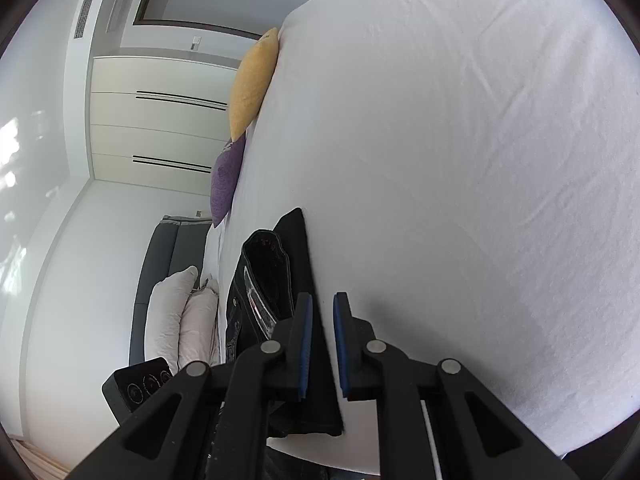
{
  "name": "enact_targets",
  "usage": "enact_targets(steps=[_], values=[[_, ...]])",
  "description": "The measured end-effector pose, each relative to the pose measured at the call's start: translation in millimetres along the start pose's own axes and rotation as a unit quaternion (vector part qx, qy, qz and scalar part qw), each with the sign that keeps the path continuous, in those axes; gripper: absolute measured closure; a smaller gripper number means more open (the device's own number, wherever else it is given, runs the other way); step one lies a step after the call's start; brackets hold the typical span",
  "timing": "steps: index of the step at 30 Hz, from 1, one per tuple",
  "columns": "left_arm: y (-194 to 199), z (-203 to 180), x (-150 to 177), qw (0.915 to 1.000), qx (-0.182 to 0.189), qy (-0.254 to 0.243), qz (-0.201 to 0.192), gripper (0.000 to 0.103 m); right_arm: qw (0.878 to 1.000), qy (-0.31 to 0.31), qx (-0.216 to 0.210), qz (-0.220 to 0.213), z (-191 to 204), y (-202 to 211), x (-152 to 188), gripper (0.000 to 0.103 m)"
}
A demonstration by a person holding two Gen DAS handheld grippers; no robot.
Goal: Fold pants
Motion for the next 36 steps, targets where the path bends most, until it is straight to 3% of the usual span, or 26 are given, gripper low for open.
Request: enact_targets(steps=[3,5,6,7,14,19,25,28,34,36], values=[[10.8,1.5,1.8,1.0,-0.007,0.0,0.002,0.081,1.0,0.007,0.004,-0.002,3.7,2.3,-1.4,0.09],[18.0,0.9,3.6,0.9998,-0.02,0.005,-0.002,0.064,1.0,0.011,0.006,-0.004,6.4,4.5,-2.0,0.089],[22.7,1.7,4.0,0.9995,-0.028,0.011,-0.005,0.047,1.0,0.014,0.008,-0.006,8.4,5.8,-2.4,0.089],[27.3,1.6,4.4,0.9995,-0.027,0.016,-0.008,0.045,1.0,0.016,0.01,-0.007,9.7,7.2,-3.0,0.089],[57.1,5.9,11.5,0.9982,-0.043,0.031,-0.029,0.045,0.999,0.033,0.019,-0.016,25.4,12.8,-6.9,0.089],[89.7,31.4,19.2,0.9944,-0.068,0.053,-0.062,0.045,0.998,0.064,0.007,0.001,59.5,-2.4,-8.4,0.089],[134.6,116.0,15.7,0.9845,-0.099,0.116,-0.087,0.045,0.991,0.115,-0.022,0.064,111.0,-61.8,-2.3,0.084],[141.2,139.4,9.2,0.9838,-0.111,0.11,-0.087,0.045,0.987,0.125,-0.029,0.095,123.1,-95.7,-4.8,0.084],[128.5,155.0,-34.8,0.9868,-0.111,0.076,-0.09,0.045,0.987,0.101,-0.011,0.123,105.6,-142.7,-29.8,0.084],[107.1,167.7,-46.8,0.9873,-0.124,0.075,-0.066,0.045,0.989,0.077,0.03,0.122,79.6,-150.3,-40.6,0.1]])
Point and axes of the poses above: each gripper's, at about its wrist camera, not at the fingertips, and y roughly against the way its jaws point, z to its left, x to its underside, the point moved 8 cm from there along -y, roughly the way its jaws point, and after that the axes turned 10 degrees about z, right-handed, at the moved point
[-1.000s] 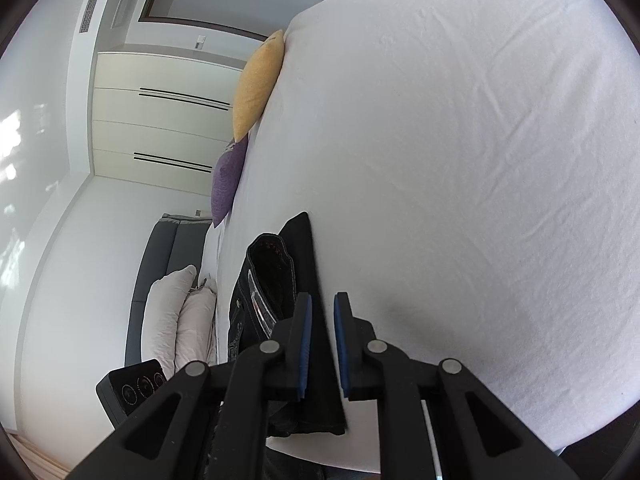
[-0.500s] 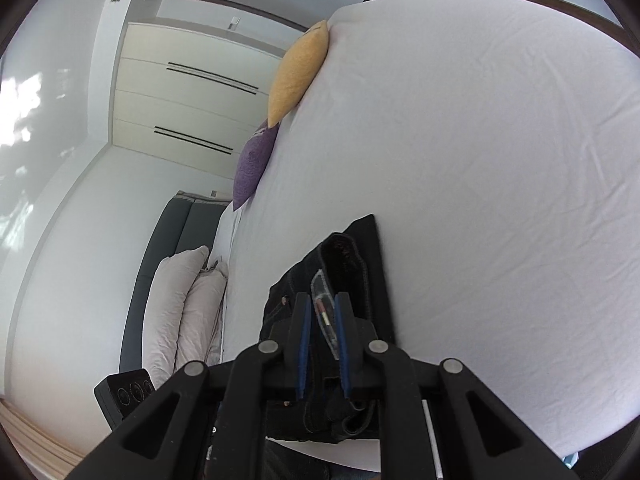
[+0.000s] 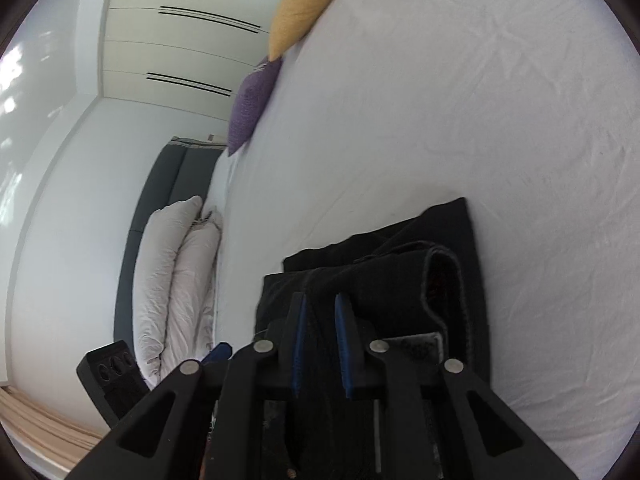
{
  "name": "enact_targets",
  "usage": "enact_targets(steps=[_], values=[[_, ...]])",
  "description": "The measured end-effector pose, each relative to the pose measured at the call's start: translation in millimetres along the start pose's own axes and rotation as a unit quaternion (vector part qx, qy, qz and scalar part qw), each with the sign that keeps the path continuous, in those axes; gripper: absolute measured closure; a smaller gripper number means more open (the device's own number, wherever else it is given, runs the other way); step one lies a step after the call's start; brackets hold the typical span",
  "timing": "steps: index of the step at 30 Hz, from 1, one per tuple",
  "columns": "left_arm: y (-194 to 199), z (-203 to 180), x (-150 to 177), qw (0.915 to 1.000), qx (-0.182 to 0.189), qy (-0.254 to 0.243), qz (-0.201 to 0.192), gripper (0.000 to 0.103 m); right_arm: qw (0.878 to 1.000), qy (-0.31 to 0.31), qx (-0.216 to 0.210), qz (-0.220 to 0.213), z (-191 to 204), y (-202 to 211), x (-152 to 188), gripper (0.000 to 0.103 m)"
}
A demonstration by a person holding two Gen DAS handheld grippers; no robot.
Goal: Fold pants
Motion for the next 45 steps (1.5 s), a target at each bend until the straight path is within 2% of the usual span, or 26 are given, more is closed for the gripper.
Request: enact_targets(steps=[3,6,8,11,12,13,14,15,18,21,22,23,24,26,29,34,35,37,38,39,43,45], values=[[-37.6,15.8,-9.3,0.9995,-0.004,0.012,0.028,0.045,0.999,-0.048,-0.012,-0.011,-34.6,0.7,-5.9,0.103],[-63.1,25.2,-12.8,0.9988,-0.008,0.022,0.044,0.044,0.999,-0.031,-0.003,-0.017,-37.9,3.6,-6.0,0.103],[-64.6,24.7,-15.3,0.9989,-0.012,0.018,0.043,0.04,1.0,-0.018,0.013,-0.016,-33.8,5.8,-6.1,0.103],[-58.3,23.5,-13.6,0.9989,-0.017,0.014,0.04,0.039,0.999,-0.013,0.028,-0.034,-24.2,21.6,-3.3,0.103],[-48.1,22.6,-11.1,0.9993,-0.009,0.019,0.032,0.039,0.999,-0.008,0.024,-0.039,-17.4,30.8,0.8,0.096],[-34.0,19.7,-7.9,0.9996,0.001,0.02,0.021,0.039,0.999,0.001,0.011,-0.042,-7.6,40.5,7.4,0.09],[-20.2,17.2,-1.9,0.9997,0.011,0.019,0.005,0.039,0.999,0.014,-0.005,-0.041,3.1,48.5,16.5,0.079],[-10.9,15.2,5.9,0.9997,0.015,0.019,-0.002,0.039,0.999,0.031,-0.021,-0.036,15.1,55.3,29.3,0.075],[4.7,4.5,39.4,0.9995,0.031,0.004,-0.008,0.039,0.996,0.072,-0.059,-0.001,40.1,61.2,75.8,0.074],[-4.4,-2.0,74.5,0.9995,0.027,-0.011,0.012,0.039,0.996,0.061,-0.053,0.04,24.6,47.8,112.9,0.072],[-11.9,-1.1,84.8,0.9995,0.021,-0.01,0.02,0.039,0.997,0.044,-0.036,0.046,8.5,41.8,120.9,0.072],[-17.8,0.6,91.7,0.9995,0.019,-0.007,0.023,0.039,0.998,0.015,-0.03,0.049,-10.0,37.3,126.6,0.084],[-21.6,2.4,96.3,0.9996,0.017,-0.007,0.02,0.039,0.998,-0.01,-0.038,0.05,-24.9,34.6,131.2,0.103],[-27.9,0.7,100.4,0.9995,0.001,-0.031,0.005,0.039,0.998,-0.021,-0.042,0.045,-42.4,34.3,135.0,0.103],[-37.4,-2.0,106.8,0.9977,-0.034,-0.057,-0.011,0.039,0.999,0.02,-0.023,0.037,-38.0,32.7,138.3,0.103],[-29.3,0.3,111.8,0.999,-0.017,-0.039,-0.015,0.039,0.999,0.024,-0.019,0.037,-34.2,37.7,140.9,0.103],[-19.5,0.4,111.0,0.9992,-0.01,-0.036,-0.017,0.039,0.999,0.02,-0.024,0.036,-30.0,39.9,140.6,0.102],[10.8,-7.8,103.8,0.9985,0.006,-0.031,-0.043,0.039,0.998,0.036,-0.037,0.033,-12.8,46.7,140.1,0.089],[23.5,-12.3,90.1,0.9979,0.003,-0.033,-0.056,0.039,0.998,0.05,-0.039,0.028,-4.1,51.5,139.6,0.078],[27.0,-9.5,79.9,0.9975,0.001,-0.035,-0.061,0.039,0.997,0.057,-0.044,0.024,2.9,54.7,138.8,0.074],[28.7,14.8,36.3,0.9979,0.005,-0.029,-0.058,0.039,0.995,0.071,-0.067,0.027,21.1,49.5,134.8,0.074],[6.8,17.6,18.6,0.999,0.022,-0.031,-0.023,0.039,0.994,0.08,-0.057,0.041,24.0,35.4,137.7,0.074]])
Point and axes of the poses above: each gripper's, at about its wrist camera, not at the fingertips, and y roughly against the way its jaws point, z to its left, x to its underside, the point moved 8 cm from there along -y, roughly the way its jaws point, and after that the axes turned 10 degrees about z, right-handed, at the moved point
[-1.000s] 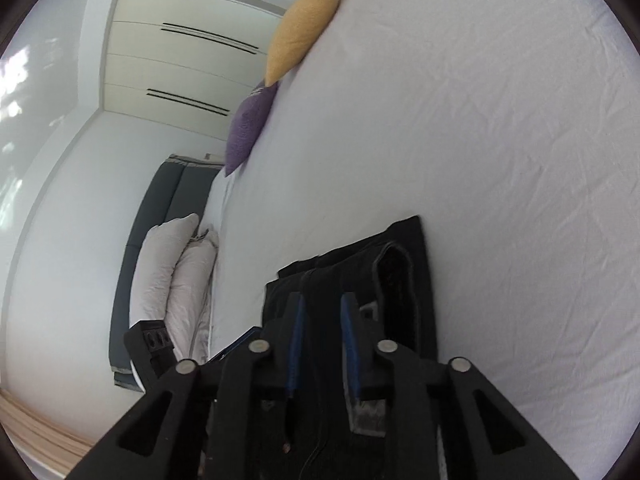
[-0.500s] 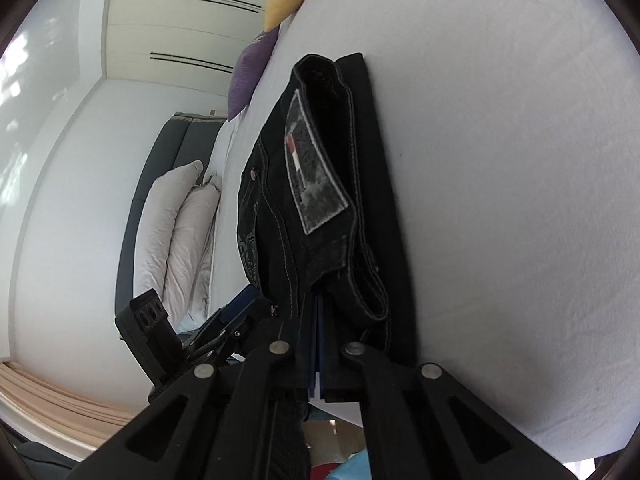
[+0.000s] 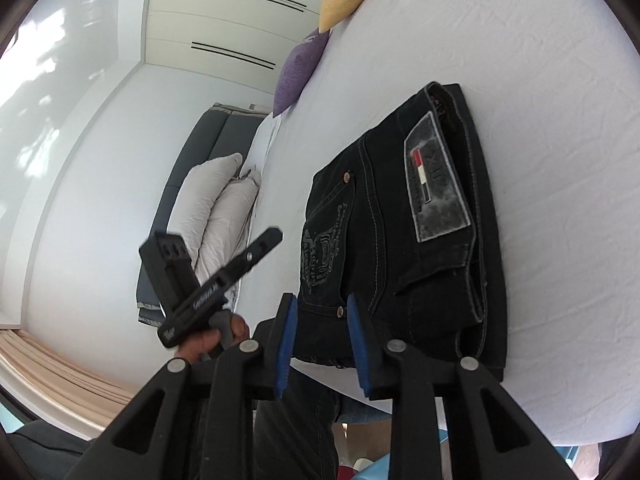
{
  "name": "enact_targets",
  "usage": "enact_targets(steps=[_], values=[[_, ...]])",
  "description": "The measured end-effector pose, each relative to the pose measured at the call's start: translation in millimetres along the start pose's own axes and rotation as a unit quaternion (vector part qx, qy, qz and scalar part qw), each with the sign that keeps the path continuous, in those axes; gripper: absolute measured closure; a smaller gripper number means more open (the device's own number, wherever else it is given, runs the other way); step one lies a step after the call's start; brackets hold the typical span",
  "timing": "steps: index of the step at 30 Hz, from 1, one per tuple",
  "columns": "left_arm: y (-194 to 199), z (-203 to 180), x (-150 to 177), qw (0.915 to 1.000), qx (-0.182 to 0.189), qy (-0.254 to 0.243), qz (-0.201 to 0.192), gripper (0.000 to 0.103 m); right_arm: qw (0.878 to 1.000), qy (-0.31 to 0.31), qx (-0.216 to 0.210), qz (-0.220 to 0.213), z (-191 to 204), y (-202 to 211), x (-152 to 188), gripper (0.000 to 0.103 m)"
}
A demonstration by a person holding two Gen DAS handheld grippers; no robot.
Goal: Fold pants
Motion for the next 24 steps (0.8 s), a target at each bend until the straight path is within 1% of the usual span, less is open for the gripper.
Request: enact_targets(steps=[1,2,3,4,6,8,10,11,12,13,14,15,17,18,20,21,22,23,24], values=[[-12.4,3.4,-4.0,0.9999,-0.004,0.0,0.015,0.039,1.0,-0.004,0.01,0.011,-4.8,-9.4,4.5,0.073],[-28.2,8.0,-5.3,0.9993,-0.016,-0.002,0.033,0.039,0.999,-0.015,0.024,0.022,-15.0,-18.3,6.5,0.075],[-39.0,13.6,-3.5,0.9987,-0.019,-0.002,0.047,0.039,0.999,-0.031,0.034,0.029,-29.5,-23.5,9.8,0.09],[-48.1,18.3,0.0,0.9983,-0.022,-0.002,0.054,0.039,0.998,-0.046,0.03,0.028,-41.5,-23.2,12.3,0.101],[-58.3,21.0,6.6,0.9985,-0.03,-0.004,0.046,0.039,0.997,-0.068,-0.005,0.022,-55.6,-20.0,18.3,0.103],[-54.7,20.3,10.2,0.9988,-0.037,-0.008,0.031,0.038,0.998,-0.063,-0.009,0.026,-53.7,-15.8,21.7,0.103],[-40.7,20.1,12.5,0.9988,-0.042,-0.005,0.024,0.038,0.999,-0.046,-0.013,0.024,-42.3,-4.4,19.0,0.088],[-28.9,20.6,14.7,0.9989,-0.044,-0.002,0.016,0.038,0.999,-0.035,-0.017,0.016,-34.8,3.2,15.1,0.069],[-14.4,20.9,19.0,0.999,-0.045,0.002,0.004,0.038,1.0,-0.021,-0.018,0.002,-27.0,14.1,9.5,0.055],[-0.4,24.7,22.0,0.9987,-0.048,0.011,-0.011,0.036,1.0,-0.011,-0.014,-0.015,-21.5,22.4,0.0,0.047],[9.7,30.1,26.0,0.9983,-0.051,0.022,-0.018,0.033,0.999,-0.006,-0.008,-0.032,-18.8,34.3,-6.9,0.037],[18.4,37.5,31.6,0.9976,-0.054,0.037,-0.023,0.028,0.999,-0.006,-0.003,-0.046,-18.2,44.7,-12.4,0.033],[27.2,51.3,46.6,0.9967,-0.05,0.062,-0.019,0.026,0.998,-0.02,0.011,-0.055,-29.3,55.3,-26.5,0.033],[27.1,57.6,54.0,0.9963,-0.045,0.073,-0.009,0.026,0.998,-0.033,0.02,-0.054,-37.9,57.3,-32.3,0.033],[26.6,68.2,67.1,0.9958,-0.032,0.086,0.005,0.026,0.997,-0.051,0.033,-0.037,-51.9,55.3,-38.7,0.033],[24.3,71.0,71.8,0.9956,-0.022,0.091,0.012,0.026,0.997,-0.057,0.035,-0.027,-58.1,50.6,-41.3,0.033],[16.1,70.2,68.5,0.9949,-0.008,0.098,0.022,0.026,0.997,-0.066,0.045,-0.017,-65.9,45.7,-43.0,0.033],[12.4,70.9,71.7,0.9933,0.015,0.11,0.032,0.026,0.996,-0.076,0.056,-0.01,-74.2,41.3,-44.6,0.035],[9.0,71.2,73.9,0.9913,0.038,0.119,0.041,0.026,0.995,-0.079,0.054,-0.006,-77.7,37.9,-47.0,0.035]])
Point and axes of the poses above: each gripper's, at about its wrist camera, not at the fingertips, and y roughly against the way its jaws point, z to its left, x to its underside, the point moved 8 cm from there along -y, roughly the way its jaws point, and after that the axes turned 10 degrees about z, right-handed, at the moved point
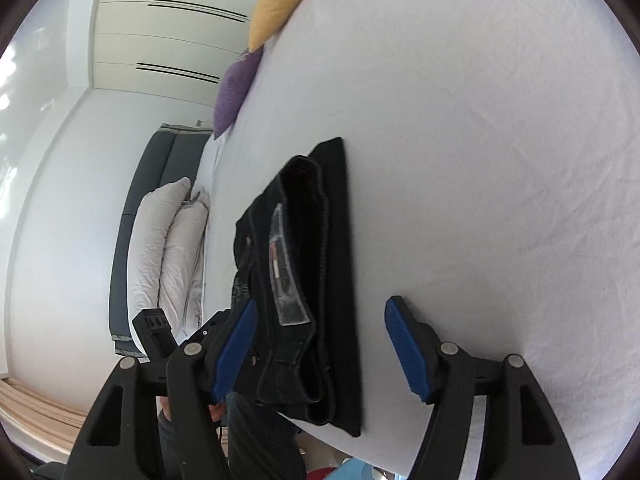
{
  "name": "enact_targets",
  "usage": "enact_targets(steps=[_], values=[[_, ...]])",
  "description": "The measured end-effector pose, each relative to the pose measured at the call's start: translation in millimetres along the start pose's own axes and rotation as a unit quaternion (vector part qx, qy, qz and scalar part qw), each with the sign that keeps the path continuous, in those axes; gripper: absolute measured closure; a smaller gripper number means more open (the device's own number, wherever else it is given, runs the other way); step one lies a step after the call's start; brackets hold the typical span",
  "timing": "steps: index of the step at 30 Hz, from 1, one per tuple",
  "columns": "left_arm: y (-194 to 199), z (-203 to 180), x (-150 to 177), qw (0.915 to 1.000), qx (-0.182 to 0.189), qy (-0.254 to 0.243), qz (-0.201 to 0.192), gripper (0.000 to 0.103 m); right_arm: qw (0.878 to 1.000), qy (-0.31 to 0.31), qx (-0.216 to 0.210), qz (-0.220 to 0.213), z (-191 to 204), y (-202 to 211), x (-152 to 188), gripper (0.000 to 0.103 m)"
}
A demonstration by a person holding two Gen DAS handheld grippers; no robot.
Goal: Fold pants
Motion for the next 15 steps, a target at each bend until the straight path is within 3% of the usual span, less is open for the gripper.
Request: enact_targets(steps=[5,10,12,15], values=[[-24.0,-7.9,4.2,0.9983,0.017,-0.029,0.047,0.026,1.0,0.008,0.003,0.02,5.6,-9.8,-14.4,0.035],[-36.9,-14.0,-5.2,0.9972,0.024,-0.017,0.068,0.026,0.998,0.014,0.021,0.063,12.8,-34.8,-21.3,0.035],[-38.1,-11.9,-8.6,0.9968,0.029,-0.014,0.073,0.027,0.997,0.018,0.025,0.077,15.6,-42.2,-22.7,0.041],[-37.8,-11.6,-16.6,0.9956,0.052,-0.002,0.078,0.043,0.995,0.018,0.031,0.091,18.2,-52.4,-22.2,0.053]])
Point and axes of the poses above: each gripper's, at about its wrist camera, not at the fingertips, and y roughly against the way its jaws point, z to its left, x to its underside, the point moved 8 cm from there along -y, roughly the way its jaws point, and after that the axes turned 10 degrees about z, right-handed, at the moved point
